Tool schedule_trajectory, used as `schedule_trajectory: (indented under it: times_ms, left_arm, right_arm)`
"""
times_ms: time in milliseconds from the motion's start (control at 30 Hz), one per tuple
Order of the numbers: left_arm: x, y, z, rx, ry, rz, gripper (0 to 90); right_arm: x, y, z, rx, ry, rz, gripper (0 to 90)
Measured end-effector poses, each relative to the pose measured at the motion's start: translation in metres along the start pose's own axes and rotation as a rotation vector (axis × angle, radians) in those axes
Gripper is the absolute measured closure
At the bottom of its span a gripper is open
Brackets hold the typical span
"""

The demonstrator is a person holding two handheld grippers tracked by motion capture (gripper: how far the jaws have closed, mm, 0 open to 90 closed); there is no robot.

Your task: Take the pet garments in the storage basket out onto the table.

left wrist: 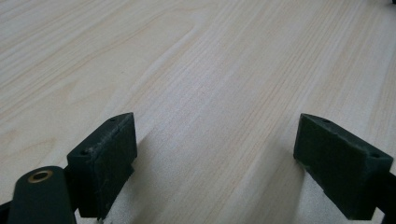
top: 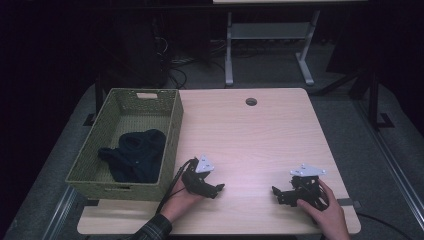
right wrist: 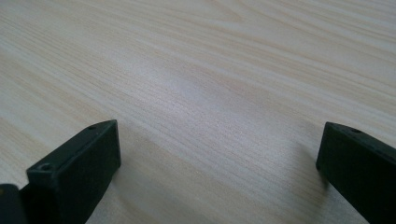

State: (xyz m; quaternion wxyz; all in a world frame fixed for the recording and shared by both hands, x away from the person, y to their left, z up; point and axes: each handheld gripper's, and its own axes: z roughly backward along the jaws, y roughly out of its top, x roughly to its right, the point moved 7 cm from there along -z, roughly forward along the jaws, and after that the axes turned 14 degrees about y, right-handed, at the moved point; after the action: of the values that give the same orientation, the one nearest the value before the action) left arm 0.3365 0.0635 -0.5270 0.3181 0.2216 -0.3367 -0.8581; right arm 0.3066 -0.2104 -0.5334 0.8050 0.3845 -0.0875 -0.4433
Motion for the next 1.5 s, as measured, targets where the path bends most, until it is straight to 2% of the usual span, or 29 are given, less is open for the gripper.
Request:
schedule_trajectory:
  times_ms: [467, 700, 1000, 1233, 1500]
  left_arm:
    - [0.0, 0.001, 0.0, -0.003, -0.006, -0.004, 12.7]
    - [-0.001, 0.003, -0.001, -0.033, -0.012, -0.007, 12.8]
    - [-0.001, 0.005, 0.001, -0.061, -0.029, 0.017, 13.3]
    - [0.0, 0.011, 0.006, -0.069, -0.027, 0.006, 13.3]
    - [-0.003, 0.019, 0.014, -0.063, -0.019, 0.012, 13.3]
  right_arm:
    - [0.0, 0.0, 0.0, -0.001, 0.003, 0.003, 0.0]
    - [0.0, 0.0, 0.0, -0.001, 0.003, 0.003, 0.0]
    - [0.0, 0.0, 0.0, -0.001, 0.003, 0.002, 0.0]
    - [0.0, 0.0, 0.0, -0.001, 0.003, 0.003, 0.0]
    - [0.0, 0.0, 0.0, 0.0, 0.003, 0.0, 0.0]
